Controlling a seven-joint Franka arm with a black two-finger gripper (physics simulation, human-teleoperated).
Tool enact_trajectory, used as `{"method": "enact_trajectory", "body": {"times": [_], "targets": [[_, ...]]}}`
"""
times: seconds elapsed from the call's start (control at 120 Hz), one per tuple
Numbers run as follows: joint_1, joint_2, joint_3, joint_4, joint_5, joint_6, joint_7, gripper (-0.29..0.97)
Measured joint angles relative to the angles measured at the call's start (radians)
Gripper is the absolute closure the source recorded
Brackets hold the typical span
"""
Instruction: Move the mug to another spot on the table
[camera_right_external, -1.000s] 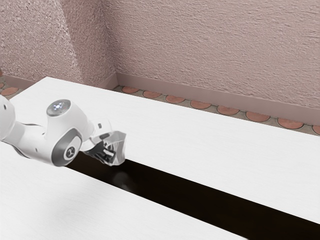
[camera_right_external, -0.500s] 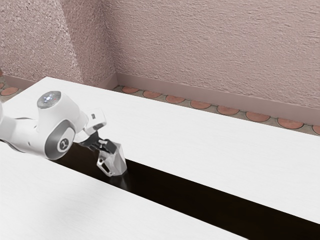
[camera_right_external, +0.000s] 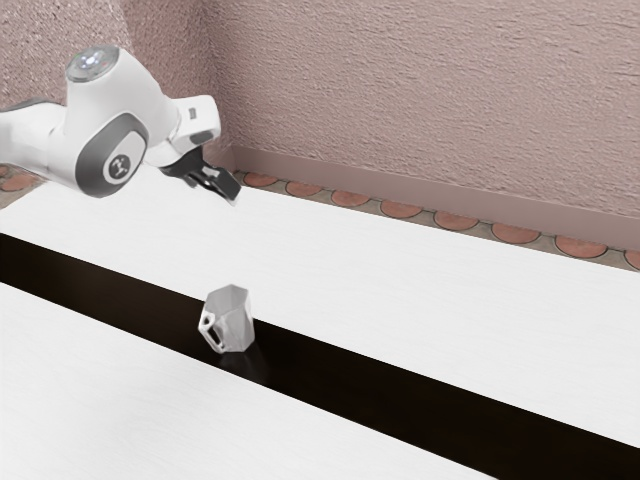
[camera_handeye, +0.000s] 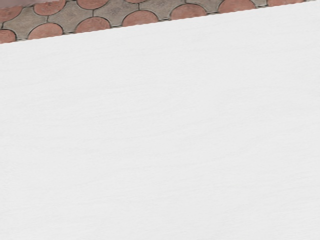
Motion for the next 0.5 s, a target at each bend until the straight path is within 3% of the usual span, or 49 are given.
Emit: {"method": "enact_trajectory", "body": {"times": [0.1, 0.308, 0.5], "targets": [[-0.011, 0.025, -0.003, 0.129, 0.063, -0.117, -0.002, 0.0], [0.0, 0.141, -0.008, 0.415, 0.126, -0.377, -0.004, 0.0], [0.005, 0.17, -0.021, 0.473, 0.146, -0.511, -0.005, 0.0]]}}
